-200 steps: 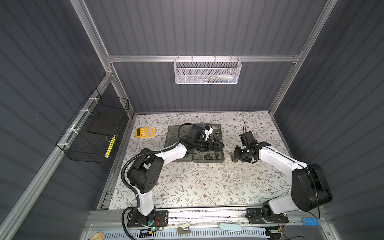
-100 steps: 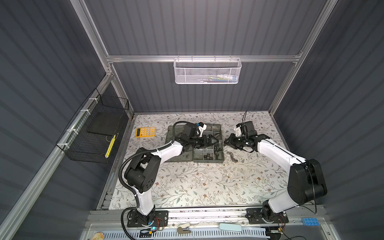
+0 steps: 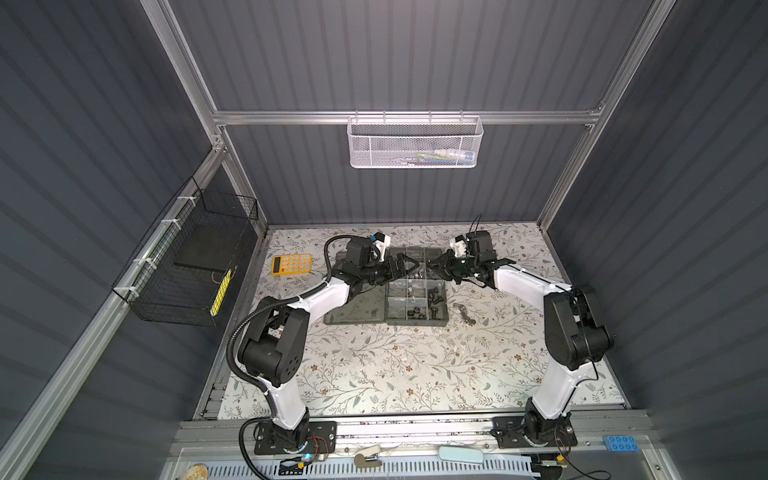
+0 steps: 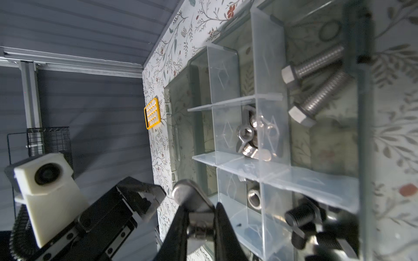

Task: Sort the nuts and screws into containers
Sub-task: 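Carry the wing nut over the organizer compartment with the right gripper, then lower the wing nut into the compartment and open the right gripper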

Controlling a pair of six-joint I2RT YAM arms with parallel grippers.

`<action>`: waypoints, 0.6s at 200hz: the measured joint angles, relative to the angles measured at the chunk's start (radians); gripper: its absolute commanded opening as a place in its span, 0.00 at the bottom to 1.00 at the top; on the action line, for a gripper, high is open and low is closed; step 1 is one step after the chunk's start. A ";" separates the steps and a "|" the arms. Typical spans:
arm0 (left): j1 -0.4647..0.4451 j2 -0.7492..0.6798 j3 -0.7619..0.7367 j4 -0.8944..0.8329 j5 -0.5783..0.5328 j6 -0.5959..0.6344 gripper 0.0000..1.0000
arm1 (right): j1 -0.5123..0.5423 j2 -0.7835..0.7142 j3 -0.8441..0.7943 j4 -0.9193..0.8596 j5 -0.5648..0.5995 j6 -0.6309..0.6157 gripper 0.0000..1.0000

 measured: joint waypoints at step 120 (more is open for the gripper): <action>0.013 0.000 0.000 0.008 0.001 -0.016 1.00 | 0.024 0.242 0.077 0.233 -0.068 0.180 0.20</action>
